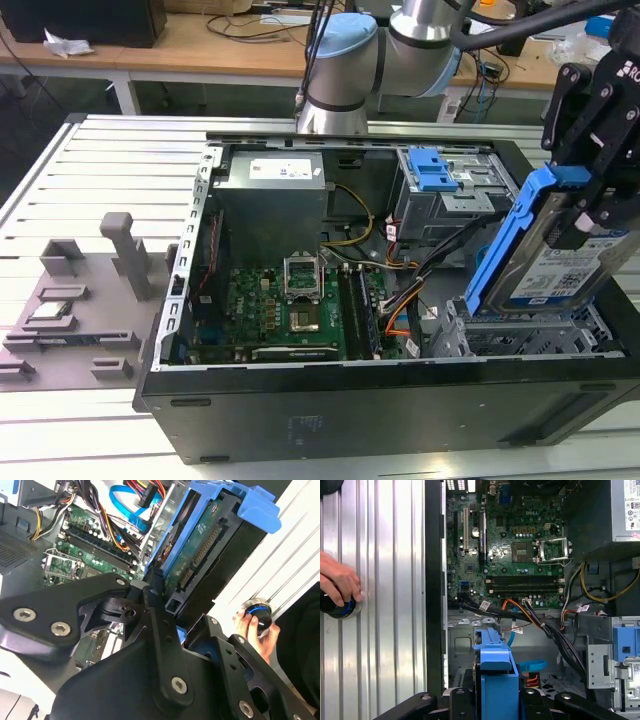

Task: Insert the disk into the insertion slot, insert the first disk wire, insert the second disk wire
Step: 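Insert the disk into the insertion slot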

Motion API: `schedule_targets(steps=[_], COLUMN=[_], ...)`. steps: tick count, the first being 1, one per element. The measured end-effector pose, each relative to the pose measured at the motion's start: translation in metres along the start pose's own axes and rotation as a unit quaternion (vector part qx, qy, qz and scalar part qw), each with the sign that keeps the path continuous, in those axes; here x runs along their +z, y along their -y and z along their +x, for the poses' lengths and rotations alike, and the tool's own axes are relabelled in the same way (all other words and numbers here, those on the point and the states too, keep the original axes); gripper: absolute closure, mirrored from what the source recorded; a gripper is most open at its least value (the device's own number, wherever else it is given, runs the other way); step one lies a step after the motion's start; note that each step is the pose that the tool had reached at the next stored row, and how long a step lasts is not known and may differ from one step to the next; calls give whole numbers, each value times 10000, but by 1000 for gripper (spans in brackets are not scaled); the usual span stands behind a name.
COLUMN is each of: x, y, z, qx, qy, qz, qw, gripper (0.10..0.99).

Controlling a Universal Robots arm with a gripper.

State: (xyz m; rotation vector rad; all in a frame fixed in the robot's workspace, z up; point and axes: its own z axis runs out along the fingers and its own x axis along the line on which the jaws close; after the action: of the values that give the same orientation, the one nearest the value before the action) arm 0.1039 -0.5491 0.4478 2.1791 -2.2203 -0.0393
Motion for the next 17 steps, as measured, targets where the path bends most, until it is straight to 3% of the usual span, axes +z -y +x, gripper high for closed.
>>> schedule_targets(steps=[8, 17], x=[71, 226], y=[-7, -5], z=[-23, -23], qx=[16, 16], qy=[0, 0], qz=[0, 0], qw=[10000, 10000], gripper=[722, 722])
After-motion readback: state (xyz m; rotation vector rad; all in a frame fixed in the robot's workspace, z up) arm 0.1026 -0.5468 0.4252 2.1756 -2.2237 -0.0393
